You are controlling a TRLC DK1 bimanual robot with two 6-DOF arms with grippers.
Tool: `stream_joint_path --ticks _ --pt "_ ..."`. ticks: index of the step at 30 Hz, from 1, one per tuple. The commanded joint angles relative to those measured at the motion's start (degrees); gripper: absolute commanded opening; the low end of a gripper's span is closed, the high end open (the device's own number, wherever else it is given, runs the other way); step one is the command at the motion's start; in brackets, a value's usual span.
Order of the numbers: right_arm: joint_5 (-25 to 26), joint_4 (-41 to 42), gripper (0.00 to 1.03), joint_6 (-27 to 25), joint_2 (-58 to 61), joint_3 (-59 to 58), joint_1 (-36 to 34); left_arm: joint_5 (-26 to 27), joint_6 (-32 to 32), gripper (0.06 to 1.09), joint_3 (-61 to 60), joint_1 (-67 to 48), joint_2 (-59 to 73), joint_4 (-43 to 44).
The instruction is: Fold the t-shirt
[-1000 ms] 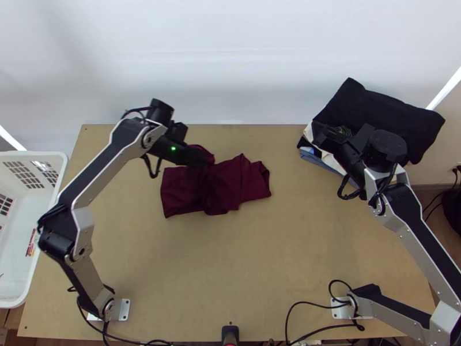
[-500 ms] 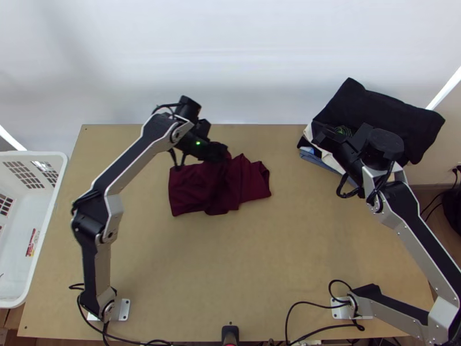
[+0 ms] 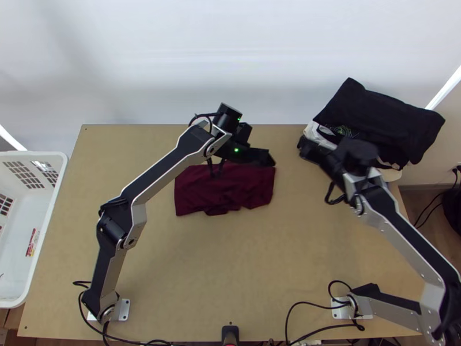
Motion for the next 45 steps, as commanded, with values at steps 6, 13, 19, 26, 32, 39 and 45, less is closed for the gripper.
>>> stream_joint_path --ticks 6,13,19,26,32,39,45 --pt "0.6 2.3 0.99 -0.8 6.4 -0.2 4.0 2.1 -1.8 1.05 0.6 8.9 -6.3 -3.5" --pt "-9.4 -2.6 0.99 2.2 13.9 5.5 2.9 -0.4 1.9 1.05 -1.0 17.1 -14.0 -9.0" --pt "-20.4 -8.9 0.99 2.2 24.3 13.7 -1.1 -2.1 5.9 1.05 -3.0 23.3 -21.6 -13.9" --pt "-28.6 -17.3 0.99 -2.9 33.1 20.2 -5.8 -2.7 9.4 1.05 -9.4 29.9 -29.2 -15.0" --pt "-34.6 -20.0 0.99 -7.1 33.9 19.8 -5.3 -2.8 10.5 1.05 -12.3 33.3 -31.6 -15.5" --pt "-37.7 -21.6 0.99 -10.1 34.7 19.4 -4.3 -3.8 10.5 1.05 -13.5 33.9 -33.0 -15.6" --pt "-37.6 -21.5 0.99 -12.6 35.9 18.8 -4.4 -4.2 10.4 1.05 -14.8 34.2 -34.4 -15.7"
